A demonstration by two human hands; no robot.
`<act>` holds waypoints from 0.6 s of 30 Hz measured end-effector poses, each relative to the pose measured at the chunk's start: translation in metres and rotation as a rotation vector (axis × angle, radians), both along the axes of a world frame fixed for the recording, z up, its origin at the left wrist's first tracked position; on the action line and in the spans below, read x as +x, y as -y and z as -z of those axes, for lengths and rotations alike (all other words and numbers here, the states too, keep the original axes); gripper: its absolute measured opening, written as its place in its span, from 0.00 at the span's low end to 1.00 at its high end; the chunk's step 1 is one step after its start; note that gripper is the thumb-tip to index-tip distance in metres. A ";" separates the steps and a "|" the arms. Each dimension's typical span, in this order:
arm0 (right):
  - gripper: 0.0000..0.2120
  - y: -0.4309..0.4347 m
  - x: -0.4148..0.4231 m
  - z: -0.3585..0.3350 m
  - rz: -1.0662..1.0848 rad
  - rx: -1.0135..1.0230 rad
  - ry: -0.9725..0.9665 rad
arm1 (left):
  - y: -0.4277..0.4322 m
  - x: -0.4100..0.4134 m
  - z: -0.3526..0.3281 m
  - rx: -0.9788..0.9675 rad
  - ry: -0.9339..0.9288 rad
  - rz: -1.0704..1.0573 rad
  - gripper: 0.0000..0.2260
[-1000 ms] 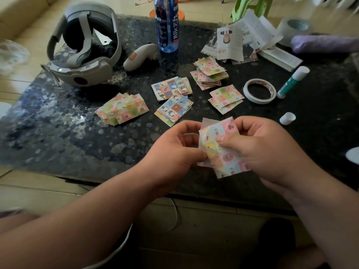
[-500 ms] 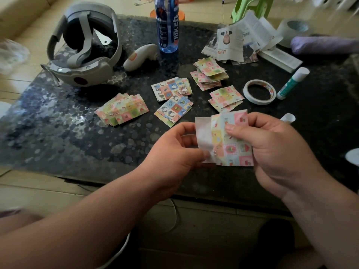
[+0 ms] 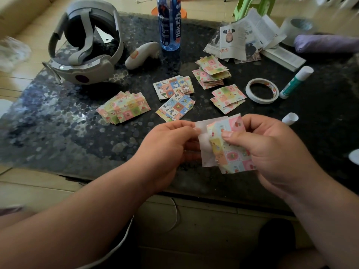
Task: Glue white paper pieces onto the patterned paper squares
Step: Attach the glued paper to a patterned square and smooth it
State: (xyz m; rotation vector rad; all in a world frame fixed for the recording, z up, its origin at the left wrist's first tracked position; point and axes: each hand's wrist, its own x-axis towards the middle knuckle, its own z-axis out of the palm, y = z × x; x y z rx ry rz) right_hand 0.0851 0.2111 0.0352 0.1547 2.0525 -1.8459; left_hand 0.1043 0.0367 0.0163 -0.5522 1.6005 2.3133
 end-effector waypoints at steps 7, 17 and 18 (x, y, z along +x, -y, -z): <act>0.04 -0.001 0.004 0.003 -0.024 0.417 -0.321 | -0.003 0.003 0.002 -0.014 0.029 -0.013 0.06; 0.02 -0.003 0.002 0.007 -0.025 0.506 -0.361 | -0.004 0.005 0.000 0.019 0.032 -0.003 0.03; 0.02 -0.003 0.001 0.006 -0.032 0.490 -0.354 | -0.004 0.006 0.000 0.023 0.032 0.001 0.03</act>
